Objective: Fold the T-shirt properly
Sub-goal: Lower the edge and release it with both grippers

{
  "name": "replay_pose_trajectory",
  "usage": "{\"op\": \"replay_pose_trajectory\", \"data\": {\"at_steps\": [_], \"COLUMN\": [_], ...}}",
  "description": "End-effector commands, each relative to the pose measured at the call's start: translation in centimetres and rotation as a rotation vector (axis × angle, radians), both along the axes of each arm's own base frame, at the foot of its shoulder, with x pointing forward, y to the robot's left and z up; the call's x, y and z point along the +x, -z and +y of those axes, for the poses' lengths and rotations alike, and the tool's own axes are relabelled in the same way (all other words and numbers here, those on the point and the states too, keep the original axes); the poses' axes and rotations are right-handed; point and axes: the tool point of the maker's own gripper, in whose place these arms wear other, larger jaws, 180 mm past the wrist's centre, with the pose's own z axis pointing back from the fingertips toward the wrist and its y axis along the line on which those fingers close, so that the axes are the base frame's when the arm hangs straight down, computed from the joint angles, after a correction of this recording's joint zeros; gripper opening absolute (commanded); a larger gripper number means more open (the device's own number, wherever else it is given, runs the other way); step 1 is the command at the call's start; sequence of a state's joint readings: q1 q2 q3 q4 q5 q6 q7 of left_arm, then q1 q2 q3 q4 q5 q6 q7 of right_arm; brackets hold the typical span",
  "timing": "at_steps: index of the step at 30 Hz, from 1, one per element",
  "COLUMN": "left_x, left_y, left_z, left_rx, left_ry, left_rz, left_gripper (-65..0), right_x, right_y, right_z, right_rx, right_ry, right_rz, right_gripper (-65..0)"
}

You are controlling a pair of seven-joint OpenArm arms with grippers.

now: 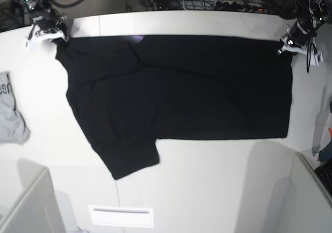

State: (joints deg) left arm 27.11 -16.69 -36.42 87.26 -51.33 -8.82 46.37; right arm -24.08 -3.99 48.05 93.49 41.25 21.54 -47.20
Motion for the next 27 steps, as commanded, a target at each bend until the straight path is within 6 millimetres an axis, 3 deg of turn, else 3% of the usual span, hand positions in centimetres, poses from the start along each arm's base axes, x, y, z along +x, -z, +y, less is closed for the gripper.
{"op": "replay_pose_trajectory", "data": {"at_steps": [1,10,23,24,25,27], "left_x": [-1.9,-5.2,-5.5,-5.4,-5.5,-5.7], "left_y": [0.5,1.0,1.0,1.0,0.9,0.3], "left_z": [0.6,-0.2,-0.1,0.0,0.2,1.5], "left_rx": [0.026,0.024,0.028,0.030,0.033,0.051], "left_ry": [0.002,0.012,0.013,0.014,0.007,-0.035], "left_rz": [0.081,0.142,0.149,0.149,0.147,0.134], "left_gripper": [-65.0,-65.0,-65.0,-65.0,-57.9,-36.0], "right_x": [-0.5,-2.2,-3.2,-3.2,-3.1,-3.2], "right_y": [-0.4,-1.5,-1.2,-1.2,-1.2,-1.4], "right_z": [-0.1,-0.1,0.3,0.2,0.2,-0.2], "right_rx": [-0.015,-0.052,-0.040,-0.041,-0.043,-0.054], "right_ry": [0.004,-0.016,-0.032,-0.032,-0.029,-0.013], "right_rz": [0.000,0.019,0.060,0.058,0.055,0.046], "right_gripper": [-65.0,-65.0,-65.0,-58.4,-50.0,-33.9]}}
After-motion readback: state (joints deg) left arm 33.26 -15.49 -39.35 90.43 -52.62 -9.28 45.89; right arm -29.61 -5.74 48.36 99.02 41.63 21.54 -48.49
